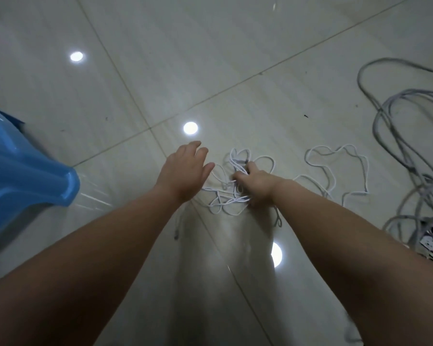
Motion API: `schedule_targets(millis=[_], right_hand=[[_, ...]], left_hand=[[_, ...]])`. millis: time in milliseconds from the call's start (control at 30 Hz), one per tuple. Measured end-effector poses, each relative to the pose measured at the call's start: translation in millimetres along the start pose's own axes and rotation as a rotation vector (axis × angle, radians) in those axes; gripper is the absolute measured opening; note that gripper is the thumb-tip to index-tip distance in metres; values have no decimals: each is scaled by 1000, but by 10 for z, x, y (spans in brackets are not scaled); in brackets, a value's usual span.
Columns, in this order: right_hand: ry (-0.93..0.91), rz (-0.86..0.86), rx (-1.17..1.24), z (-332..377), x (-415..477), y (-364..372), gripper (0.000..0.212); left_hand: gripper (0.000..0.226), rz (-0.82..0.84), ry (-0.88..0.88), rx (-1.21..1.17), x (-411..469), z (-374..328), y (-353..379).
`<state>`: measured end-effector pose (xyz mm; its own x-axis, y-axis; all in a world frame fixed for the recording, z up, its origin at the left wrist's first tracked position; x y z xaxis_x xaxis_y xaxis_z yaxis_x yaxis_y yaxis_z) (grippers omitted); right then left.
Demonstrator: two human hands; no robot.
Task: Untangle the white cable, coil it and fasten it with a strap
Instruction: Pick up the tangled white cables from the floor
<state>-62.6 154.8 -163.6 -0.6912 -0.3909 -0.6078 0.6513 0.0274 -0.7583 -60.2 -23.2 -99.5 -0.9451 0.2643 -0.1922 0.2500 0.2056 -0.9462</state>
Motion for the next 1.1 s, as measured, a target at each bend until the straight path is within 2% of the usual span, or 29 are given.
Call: schedule_targets(millis=[100, 200, 367, 467, 633, 767, 900, 1100], right_hand=[[114, -18, 25, 100, -134, 152, 56], [115, -52, -96, 242, -305, 226, 39], [180, -79, -238, 337, -635, 92, 35], [245, -160, -272, 306, -831, -176, 37], [341, -244, -198, 279, -1385, -683, 29], [378, -232, -117, 504, -1969, -1059, 34], [375, -251, -133, 820, -2617, -1652, 28], [421, -270, -104, 1239, -3806, -3055, 25]], left_hand=[[47, 16, 16, 21, -84, -40, -7], [47, 39, 26, 54, -200, -52, -20], [56, 79, 95, 155, -360, -111, -126], [42, 74, 159, 235, -319, -208, -263], [38, 78, 195, 234, -433, -470, -750], [38, 158, 198, 226, -737, -659, -1268], [39, 210, 189, 212, -1041, -923, -2004], [41, 174, 217, 282, -1388, -1491, -3814]])
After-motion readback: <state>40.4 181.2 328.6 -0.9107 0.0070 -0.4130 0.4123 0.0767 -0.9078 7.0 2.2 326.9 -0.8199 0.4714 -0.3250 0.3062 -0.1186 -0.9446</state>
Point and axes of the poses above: each hand's wrist, its own x-axis towards the middle knuckle, its own y-axis out of the palm, z = x × y, the point moved 3 cm from there along x, towards the middle knuckle, and after that the axes turned 5 degrees about -x, right-handed, at the moved point
